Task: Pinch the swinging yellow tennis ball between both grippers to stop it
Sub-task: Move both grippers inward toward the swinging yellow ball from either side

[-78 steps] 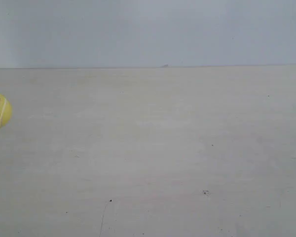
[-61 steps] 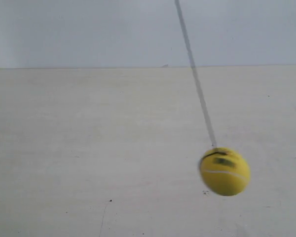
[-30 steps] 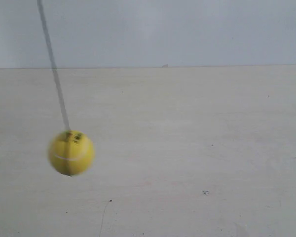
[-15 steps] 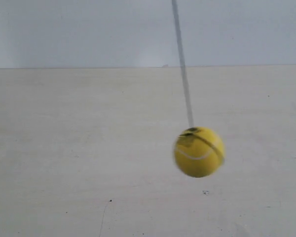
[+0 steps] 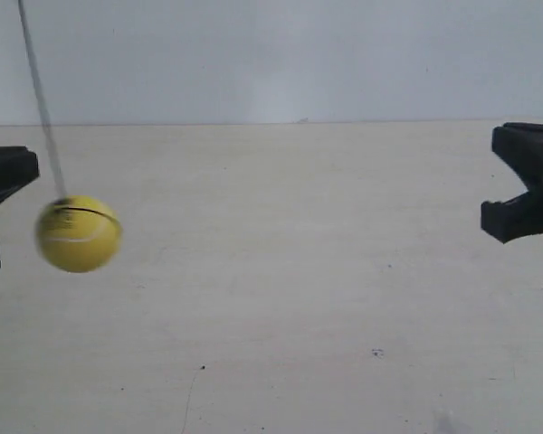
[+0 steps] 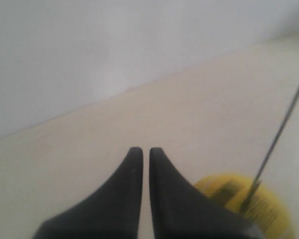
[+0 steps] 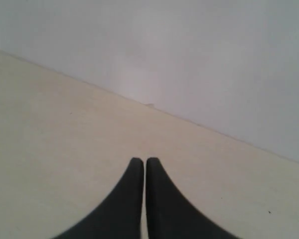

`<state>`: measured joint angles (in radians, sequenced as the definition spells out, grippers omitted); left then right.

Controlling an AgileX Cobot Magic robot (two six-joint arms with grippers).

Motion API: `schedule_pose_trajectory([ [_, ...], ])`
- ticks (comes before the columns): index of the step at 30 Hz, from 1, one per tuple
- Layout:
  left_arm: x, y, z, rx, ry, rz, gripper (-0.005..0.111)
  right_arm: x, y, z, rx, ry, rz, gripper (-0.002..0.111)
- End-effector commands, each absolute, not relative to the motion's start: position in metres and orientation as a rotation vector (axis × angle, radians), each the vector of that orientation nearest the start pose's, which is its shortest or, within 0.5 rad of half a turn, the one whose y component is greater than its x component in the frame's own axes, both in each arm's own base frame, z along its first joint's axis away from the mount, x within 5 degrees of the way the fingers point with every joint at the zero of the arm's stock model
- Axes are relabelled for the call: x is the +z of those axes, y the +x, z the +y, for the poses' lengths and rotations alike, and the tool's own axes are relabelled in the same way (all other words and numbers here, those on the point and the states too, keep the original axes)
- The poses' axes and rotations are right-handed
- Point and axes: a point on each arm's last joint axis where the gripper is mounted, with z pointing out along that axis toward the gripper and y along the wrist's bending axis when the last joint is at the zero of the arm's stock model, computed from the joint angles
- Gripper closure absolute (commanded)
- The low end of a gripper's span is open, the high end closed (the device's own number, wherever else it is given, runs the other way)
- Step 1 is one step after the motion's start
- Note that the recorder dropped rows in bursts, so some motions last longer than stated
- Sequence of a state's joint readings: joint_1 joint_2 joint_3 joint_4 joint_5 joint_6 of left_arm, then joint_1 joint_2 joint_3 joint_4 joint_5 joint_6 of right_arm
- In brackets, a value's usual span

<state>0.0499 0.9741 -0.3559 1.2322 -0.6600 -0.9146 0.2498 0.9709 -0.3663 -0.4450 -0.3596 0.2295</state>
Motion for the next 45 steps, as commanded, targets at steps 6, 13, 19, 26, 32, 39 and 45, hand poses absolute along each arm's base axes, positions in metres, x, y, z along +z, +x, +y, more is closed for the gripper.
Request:
schedule_pose_trajectory([
  [6, 0.241, 0.181, -0.059, -0.526, 0.866, 1.711, 0.102, 0.255, 0.169, 0.086, 0.26, -0.906, 1.522, 0.108],
  [13, 0.231, 0.187, -0.065, -0.652, 0.974, 1.722, 0.102, 0.254, 0.167, 0.088, 0.287, -0.92, 1.534, 0.108],
  [19, 0.217, 0.193, -0.065, -0.701, 0.983, 1.774, 0.102, 0.253, 0.163, 0.092, 0.341, -0.956, 1.514, 0.108],
  [26, 0.214, 0.196, -0.066, -0.711, 0.99, 1.774, 0.102, 0.243, 0.167, 0.098, 0.409, -1.005, 1.528, 0.108],
  [32, 0.216, 0.196, -0.067, -0.723, 0.984, 1.742, 0.102, 0.228, 0.179, 0.105, 0.463, -1.033, 1.532, 0.108],
  [39, 0.218, 0.194, -0.069, -0.757, 1.002, 1.7, 0.102, 0.227, 0.179, 0.106, 0.492, -1.025, 1.534, 0.108],
  [45, 0.215, 0.196, -0.069, -0.778, 0.998, 1.713, 0.102, 0.228, 0.175, 0.11, 0.559, -1.056, 1.51, 0.108],
])
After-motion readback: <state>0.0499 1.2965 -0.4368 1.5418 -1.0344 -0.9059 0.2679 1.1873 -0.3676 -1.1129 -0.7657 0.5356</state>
